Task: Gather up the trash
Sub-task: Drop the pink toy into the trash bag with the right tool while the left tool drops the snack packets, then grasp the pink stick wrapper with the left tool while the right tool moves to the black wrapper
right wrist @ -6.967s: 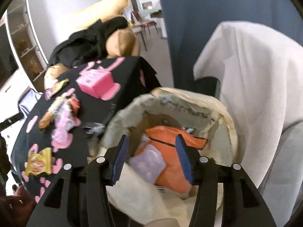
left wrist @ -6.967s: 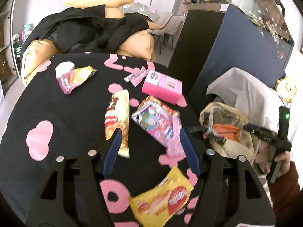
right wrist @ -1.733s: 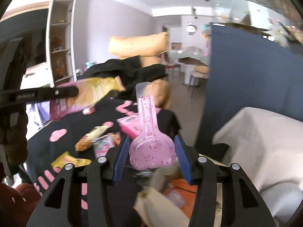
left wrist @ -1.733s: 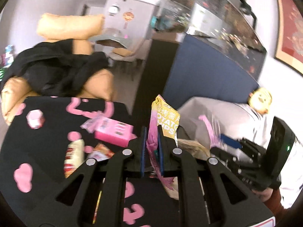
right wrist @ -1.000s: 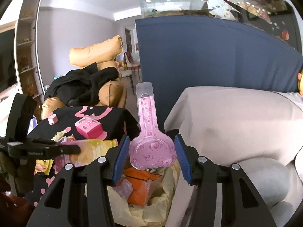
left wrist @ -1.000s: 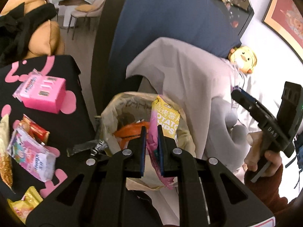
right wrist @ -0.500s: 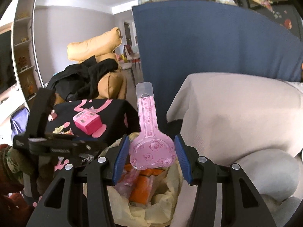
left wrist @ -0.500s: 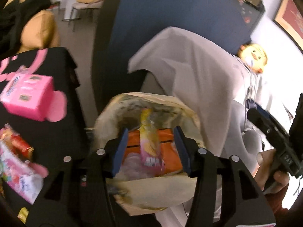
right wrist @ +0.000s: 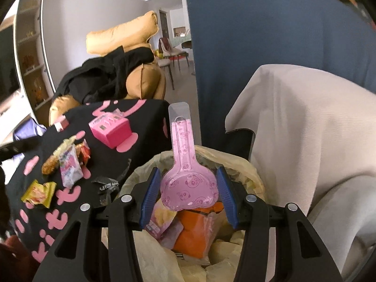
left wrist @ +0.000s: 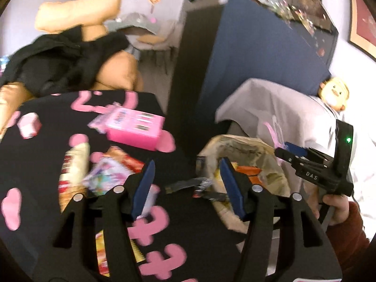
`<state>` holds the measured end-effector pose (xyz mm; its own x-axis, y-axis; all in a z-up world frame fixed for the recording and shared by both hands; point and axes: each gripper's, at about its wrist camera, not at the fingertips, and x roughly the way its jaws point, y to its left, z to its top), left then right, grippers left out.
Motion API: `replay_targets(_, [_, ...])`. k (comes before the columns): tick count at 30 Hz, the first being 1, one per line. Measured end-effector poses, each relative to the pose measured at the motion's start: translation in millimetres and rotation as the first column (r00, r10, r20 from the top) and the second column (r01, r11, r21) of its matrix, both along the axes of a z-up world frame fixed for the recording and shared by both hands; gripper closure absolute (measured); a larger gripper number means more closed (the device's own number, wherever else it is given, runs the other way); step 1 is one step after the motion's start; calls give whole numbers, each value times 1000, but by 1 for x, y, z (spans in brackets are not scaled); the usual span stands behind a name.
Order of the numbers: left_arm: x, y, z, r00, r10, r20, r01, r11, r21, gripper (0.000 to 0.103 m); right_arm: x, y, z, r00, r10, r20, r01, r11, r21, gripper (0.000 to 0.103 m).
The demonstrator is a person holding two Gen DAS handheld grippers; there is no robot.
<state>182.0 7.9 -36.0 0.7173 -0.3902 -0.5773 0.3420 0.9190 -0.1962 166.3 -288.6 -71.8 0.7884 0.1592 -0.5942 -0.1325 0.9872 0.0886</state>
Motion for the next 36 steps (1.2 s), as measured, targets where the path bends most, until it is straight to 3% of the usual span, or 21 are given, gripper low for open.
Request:
replay_targets(3, [-8, 28, 1, 998, 63, 24, -63, 998, -2, 45, 1, 5, -2, 1000, -5, -4, 5, 1000, -17, 56])
replay_targets(7, [-11, 66, -5, 990, 141, -8, -142, 989, -46, 44, 5, 5, -5, 1000, -23, -17, 23, 1000, 0, 55])
replay_targets(9, [-12, 85, -9, 983, 180, -21, -181, 981, -62, 43, 7, 3, -4, 999, -35, -21, 35, 999, 10, 39])
replay_targets(11, [-13, 100, -12, 977, 211, -31, -213, 974, -73, 42, 6, 4, -2, 999, -39, -12, 39, 999, 29, 37])
replay_targets(13, [-15, 110, -14, 973, 230, -34, -232, 970, -75, 42, 6, 7, 0, 1000, -28, -13, 29, 999, 33, 27])
replay_targets(20, [-6, 142, -23, 962, 271, -8, -271, 961, -60, 42, 0, 44, 12, 998, 66, 10, -66, 997, -26, 26])
replay_targets(26, [44, 154, -21, 981, 193, 34, -192, 981, -31, 42, 5, 75, 16, 993, 117, 13, -116, 993, -15, 26])
replay_targets(30, [105, 143, -29, 997, 72, 17, -73, 995, 63, 42, 23, 94, 8, 989, 148, -17, -147, 989, 30, 26])
replay_targets(36, [187, 119, -50, 992, -116, -44, 122, 975, 186, 42, 55, 102, 7, 996, 87, -17, -87, 996, 0, 26])
